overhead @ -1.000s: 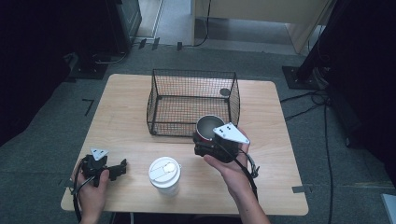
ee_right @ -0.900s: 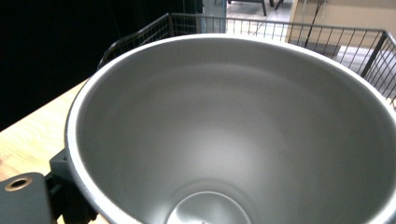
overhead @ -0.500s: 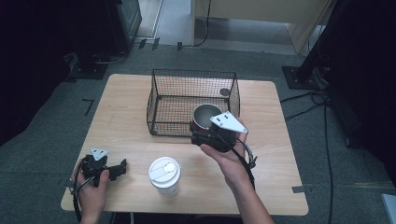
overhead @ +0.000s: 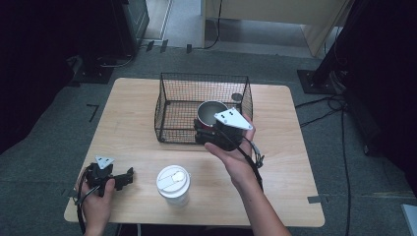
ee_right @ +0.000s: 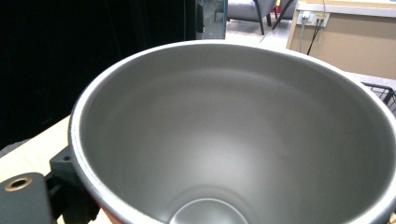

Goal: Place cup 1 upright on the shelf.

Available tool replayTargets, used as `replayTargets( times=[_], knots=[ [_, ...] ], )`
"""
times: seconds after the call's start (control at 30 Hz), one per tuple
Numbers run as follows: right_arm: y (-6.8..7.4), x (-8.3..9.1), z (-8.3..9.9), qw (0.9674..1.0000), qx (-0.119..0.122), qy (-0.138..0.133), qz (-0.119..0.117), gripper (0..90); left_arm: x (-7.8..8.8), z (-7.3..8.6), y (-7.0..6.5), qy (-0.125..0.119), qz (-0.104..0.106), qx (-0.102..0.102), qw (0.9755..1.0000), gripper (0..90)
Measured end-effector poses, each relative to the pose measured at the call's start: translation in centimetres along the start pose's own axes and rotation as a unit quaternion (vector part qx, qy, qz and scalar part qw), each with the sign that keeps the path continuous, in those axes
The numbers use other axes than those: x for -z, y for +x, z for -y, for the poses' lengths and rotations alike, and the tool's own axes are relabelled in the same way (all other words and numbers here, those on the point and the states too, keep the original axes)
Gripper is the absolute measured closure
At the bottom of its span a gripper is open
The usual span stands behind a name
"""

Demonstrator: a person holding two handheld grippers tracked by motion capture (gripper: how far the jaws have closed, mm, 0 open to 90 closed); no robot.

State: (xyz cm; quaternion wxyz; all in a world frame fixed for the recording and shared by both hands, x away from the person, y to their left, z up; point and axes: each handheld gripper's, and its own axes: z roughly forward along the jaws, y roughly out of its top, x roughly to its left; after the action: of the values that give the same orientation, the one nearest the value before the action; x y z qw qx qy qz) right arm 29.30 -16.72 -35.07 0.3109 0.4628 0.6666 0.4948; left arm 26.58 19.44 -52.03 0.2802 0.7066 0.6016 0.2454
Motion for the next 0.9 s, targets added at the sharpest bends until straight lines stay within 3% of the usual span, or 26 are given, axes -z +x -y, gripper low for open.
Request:
replayTargets(
  times=[0.53,0.9],
  knots=[
    [-0.4,-2.8,-1.7,0.9991,-0.005,-0.042,-0.004,7.5,0.0,0.0,0.0,0.0,0.0,0.0,1.0,0.0],
    [-1.8,-5.2,-2.3,0.9984,-0.023,-0.05,0.017,7.5,0.0,0.0,0.0,0.0,0.0,0.0,1.0,0.0]
  ],
)
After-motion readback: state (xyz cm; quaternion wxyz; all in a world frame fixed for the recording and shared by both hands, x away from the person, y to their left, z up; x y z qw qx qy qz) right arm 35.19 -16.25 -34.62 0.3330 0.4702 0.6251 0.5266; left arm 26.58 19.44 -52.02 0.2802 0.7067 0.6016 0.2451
